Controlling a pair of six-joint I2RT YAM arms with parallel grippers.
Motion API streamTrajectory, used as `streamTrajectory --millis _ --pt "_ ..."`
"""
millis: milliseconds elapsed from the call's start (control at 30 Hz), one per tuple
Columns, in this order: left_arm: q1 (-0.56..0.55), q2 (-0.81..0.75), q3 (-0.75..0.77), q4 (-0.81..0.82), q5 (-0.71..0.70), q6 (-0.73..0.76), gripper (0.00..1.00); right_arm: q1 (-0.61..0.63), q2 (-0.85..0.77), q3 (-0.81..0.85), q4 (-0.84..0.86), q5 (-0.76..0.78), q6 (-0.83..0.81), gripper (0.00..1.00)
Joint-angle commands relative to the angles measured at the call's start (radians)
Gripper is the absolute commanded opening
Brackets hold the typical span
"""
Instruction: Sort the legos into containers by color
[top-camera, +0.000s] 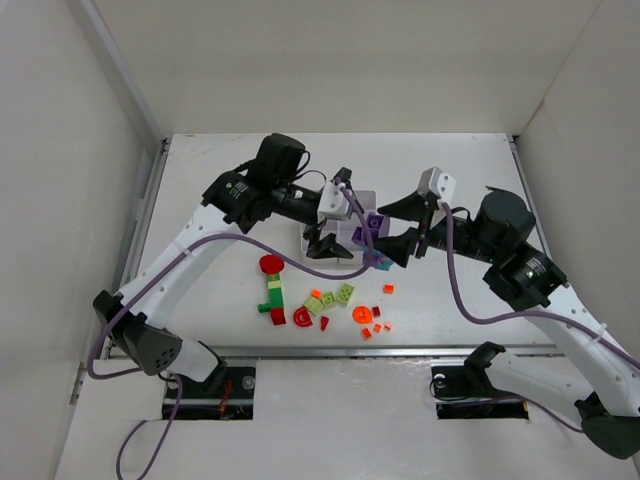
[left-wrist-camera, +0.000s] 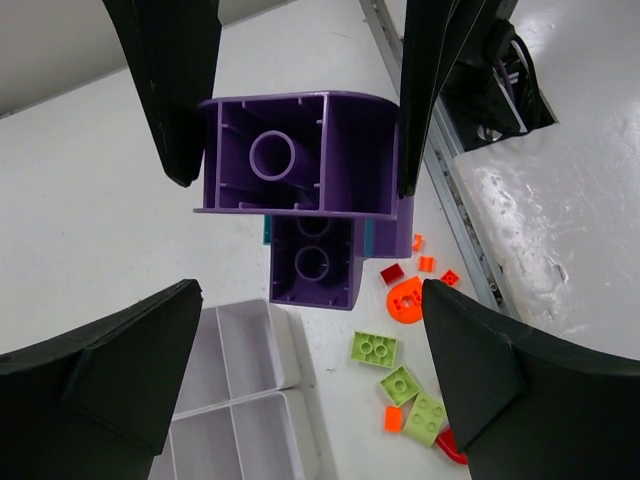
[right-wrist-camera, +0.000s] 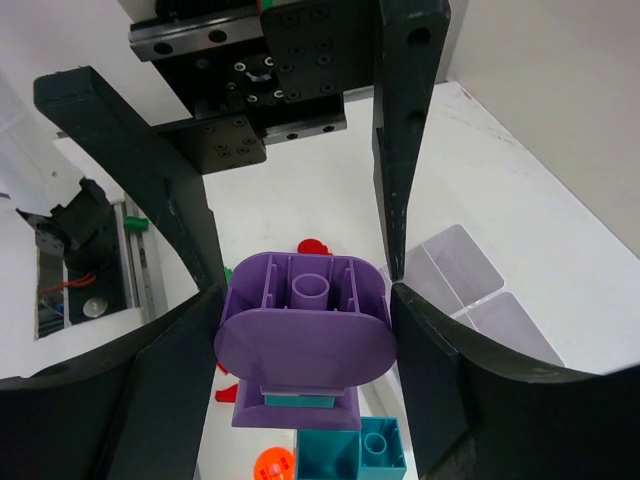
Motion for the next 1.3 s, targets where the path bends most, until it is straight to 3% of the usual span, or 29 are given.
streamTrajectory --millis 0,267,433,633,733,867,900,1033,1267 --pt "-0.001 0.004 0.044 -0.035 0.044 0.029 0.89 0.009 -0.019 0.049 0.079 -0.039 -0.001 0.0" --pt "-0.001 0.055 0.091 -0.035 0.065 -0.034 0.67 0.009 0.0 0.049 0.079 -0.057 0.008 0.0" --pt "-0.001 0.084 0.117 -0.035 0.075 -0.082 0.65 0.009 0.0 0.039 0.079 -0.047 0.008 0.0" --pt "-0.001 0.084 0.117 -0.066 0.075 -0.082 0.47 0.009 0.0 0.039 0.079 -0.038 0.008 0.0" --pt "-0.001 0.084 0.117 -0.066 0.087 -0.082 0.34 0.009 0.0 0.03 0.079 -0.038 0.008 0.0" --pt "-0.001 0.095 0.108 -0.038 0.099 -0.18 0.03 0.009 0.0 0.03 0.079 -0.013 0.008 0.0" --pt "-0.001 0.104 0.093 -0.038 0.099 -0.221 0.0 0.009 0.0 0.02 0.079 -0.004 0.008 0.0" --pt "-0.001 0.093 -0.007 -0.026 0.038 -0.244 0.0 0.009 0.0 -0.014 0.097 0.073 0.027 0.0" --pt "-0.001 0.009 -0.211 0.103 -0.23 -0.304 0.0 0.009 0.033 -0.065 0.183 0.212 0.047 0.0"
